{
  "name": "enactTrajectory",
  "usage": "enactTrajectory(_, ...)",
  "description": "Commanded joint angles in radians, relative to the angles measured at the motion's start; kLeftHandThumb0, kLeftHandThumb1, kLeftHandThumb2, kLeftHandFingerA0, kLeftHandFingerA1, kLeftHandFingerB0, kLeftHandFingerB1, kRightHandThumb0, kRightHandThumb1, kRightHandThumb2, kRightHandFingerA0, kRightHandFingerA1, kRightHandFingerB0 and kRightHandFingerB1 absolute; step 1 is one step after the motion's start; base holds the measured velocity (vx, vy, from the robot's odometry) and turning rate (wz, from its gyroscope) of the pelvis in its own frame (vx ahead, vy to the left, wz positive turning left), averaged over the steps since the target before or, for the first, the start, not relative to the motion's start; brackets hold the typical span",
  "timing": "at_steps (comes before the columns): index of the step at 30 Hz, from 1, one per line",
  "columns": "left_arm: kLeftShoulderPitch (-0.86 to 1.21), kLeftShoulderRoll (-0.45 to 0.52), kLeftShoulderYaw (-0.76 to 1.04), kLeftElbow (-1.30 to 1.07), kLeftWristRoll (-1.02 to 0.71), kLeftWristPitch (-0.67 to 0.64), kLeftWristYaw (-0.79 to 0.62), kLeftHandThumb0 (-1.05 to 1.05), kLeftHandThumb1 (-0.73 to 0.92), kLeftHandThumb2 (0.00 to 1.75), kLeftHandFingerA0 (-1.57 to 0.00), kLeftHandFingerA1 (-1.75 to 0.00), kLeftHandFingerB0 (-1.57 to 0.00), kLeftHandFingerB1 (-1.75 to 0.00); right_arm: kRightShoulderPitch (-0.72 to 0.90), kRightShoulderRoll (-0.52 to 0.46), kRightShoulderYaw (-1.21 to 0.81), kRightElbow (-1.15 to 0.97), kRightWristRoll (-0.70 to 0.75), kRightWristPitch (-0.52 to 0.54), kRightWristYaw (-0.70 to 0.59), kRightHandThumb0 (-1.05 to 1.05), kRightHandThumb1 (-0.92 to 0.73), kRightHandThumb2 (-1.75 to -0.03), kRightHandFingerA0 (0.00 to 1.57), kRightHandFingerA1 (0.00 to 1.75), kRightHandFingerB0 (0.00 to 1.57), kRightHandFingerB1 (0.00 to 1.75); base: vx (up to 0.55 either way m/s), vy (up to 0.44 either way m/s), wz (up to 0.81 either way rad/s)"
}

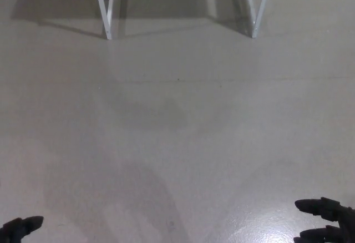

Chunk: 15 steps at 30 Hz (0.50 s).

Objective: The robot walk towards a table in front and click the button on the base of the boilling pot using its left middle finger

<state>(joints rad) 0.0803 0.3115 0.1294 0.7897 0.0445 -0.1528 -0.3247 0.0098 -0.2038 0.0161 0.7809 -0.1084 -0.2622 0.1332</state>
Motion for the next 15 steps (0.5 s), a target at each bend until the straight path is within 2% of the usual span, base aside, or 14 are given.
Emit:
enactTrajectory(1,0.031,0.013,-0.014,0.009,-0.01,-0.04,-0.026,-0.23,0.49,0.55,-0.38,-0.36,-0.3,-0.31,0.04,-0.023,-0.013,0.022,0.011,-0.066,0.008,-0.21,-0.46,-0.53,0.63,0.49,0.46,0.43,0.0,0.0,0.0)
enactTrajectory(15,0.04,0.017,-0.027,0.025,-0.018,-0.054,-0.031,-0.25,0.49,0.55,-0.38,-0.35,-0.29,-0.31,0.046,-0.02,-0.032,0.051,0.015,-0.077,0.012,-0.19,-0.47,-0.53,0.63,0.49,0.46,0.43,0.0,0.0,0.0)
